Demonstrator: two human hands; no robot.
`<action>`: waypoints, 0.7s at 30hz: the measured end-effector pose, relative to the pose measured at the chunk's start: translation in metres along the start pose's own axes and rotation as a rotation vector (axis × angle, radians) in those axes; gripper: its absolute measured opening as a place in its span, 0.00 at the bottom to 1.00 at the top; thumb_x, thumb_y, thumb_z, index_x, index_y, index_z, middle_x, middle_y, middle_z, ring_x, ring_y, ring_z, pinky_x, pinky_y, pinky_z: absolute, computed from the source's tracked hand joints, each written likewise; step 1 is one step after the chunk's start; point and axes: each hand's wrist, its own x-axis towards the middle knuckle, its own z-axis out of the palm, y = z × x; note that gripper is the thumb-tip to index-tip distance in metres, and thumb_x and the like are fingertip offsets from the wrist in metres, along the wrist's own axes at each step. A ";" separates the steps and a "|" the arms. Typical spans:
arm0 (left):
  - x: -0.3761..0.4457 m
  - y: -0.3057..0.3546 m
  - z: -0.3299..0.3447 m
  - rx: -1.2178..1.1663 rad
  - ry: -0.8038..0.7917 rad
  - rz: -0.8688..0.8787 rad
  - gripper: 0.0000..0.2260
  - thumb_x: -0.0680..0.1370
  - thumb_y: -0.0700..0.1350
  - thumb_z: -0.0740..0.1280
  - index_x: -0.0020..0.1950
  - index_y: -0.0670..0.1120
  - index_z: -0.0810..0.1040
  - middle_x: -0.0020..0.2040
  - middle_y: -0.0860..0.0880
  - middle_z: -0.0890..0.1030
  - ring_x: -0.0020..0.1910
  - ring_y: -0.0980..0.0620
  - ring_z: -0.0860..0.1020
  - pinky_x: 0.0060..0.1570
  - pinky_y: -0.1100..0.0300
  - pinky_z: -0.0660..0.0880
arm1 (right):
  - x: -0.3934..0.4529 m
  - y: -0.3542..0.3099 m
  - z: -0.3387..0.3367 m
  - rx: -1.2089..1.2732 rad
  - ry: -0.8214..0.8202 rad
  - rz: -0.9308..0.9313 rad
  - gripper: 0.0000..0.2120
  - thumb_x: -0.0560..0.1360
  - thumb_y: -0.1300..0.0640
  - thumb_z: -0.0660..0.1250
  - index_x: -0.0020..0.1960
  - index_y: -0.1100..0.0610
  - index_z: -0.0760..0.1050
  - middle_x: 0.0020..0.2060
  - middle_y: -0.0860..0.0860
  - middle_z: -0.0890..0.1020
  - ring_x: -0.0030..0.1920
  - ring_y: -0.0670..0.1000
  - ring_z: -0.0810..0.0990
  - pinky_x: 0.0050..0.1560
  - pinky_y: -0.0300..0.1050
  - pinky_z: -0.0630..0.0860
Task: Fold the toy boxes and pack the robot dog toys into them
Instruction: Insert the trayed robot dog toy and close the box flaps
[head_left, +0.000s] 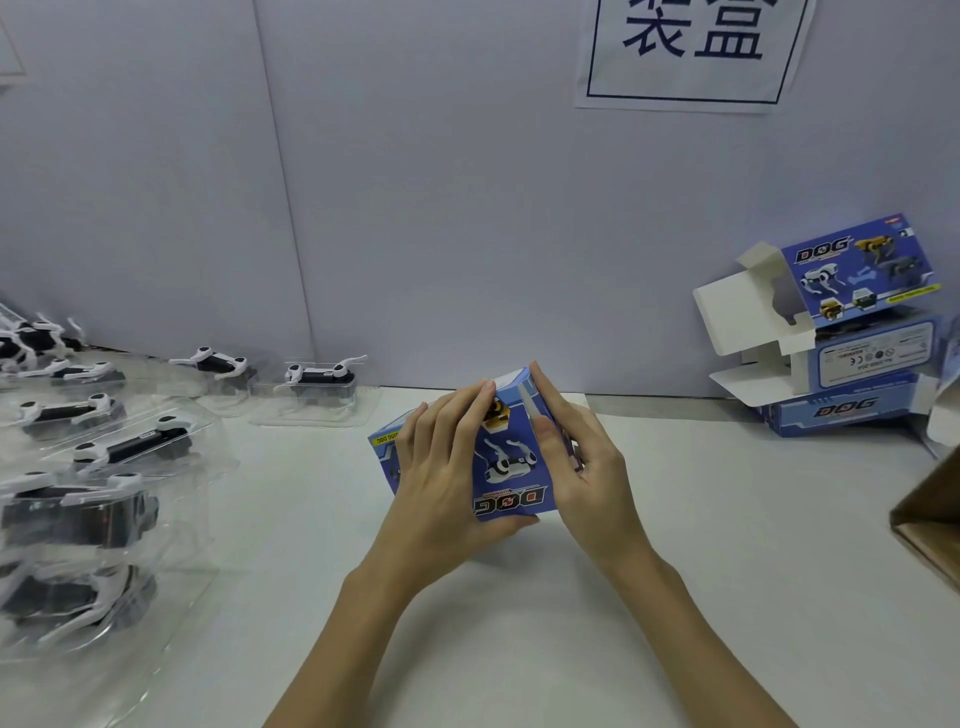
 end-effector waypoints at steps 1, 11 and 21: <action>0.000 0.000 0.000 0.003 0.000 0.001 0.51 0.68 0.69 0.76 0.81 0.49 0.57 0.77 0.53 0.64 0.75 0.51 0.65 0.74 0.37 0.65 | 0.000 0.000 0.000 0.009 -0.009 -0.001 0.23 0.80 0.45 0.63 0.74 0.36 0.68 0.64 0.48 0.79 0.63 0.49 0.82 0.47 0.44 0.86; -0.001 0.000 0.000 0.017 0.023 0.006 0.50 0.69 0.67 0.77 0.82 0.48 0.58 0.79 0.53 0.65 0.77 0.52 0.64 0.74 0.40 0.63 | 0.000 -0.002 0.003 0.097 -0.102 0.031 0.22 0.82 0.45 0.58 0.75 0.35 0.66 0.69 0.46 0.75 0.70 0.49 0.77 0.48 0.42 0.84; 0.000 0.001 -0.004 0.078 -0.039 0.011 0.50 0.69 0.66 0.73 0.83 0.45 0.57 0.82 0.51 0.61 0.81 0.42 0.59 0.75 0.33 0.61 | -0.011 0.012 0.020 -0.104 -0.217 -0.005 0.28 0.84 0.40 0.55 0.79 0.25 0.46 0.79 0.38 0.56 0.80 0.49 0.61 0.65 0.54 0.81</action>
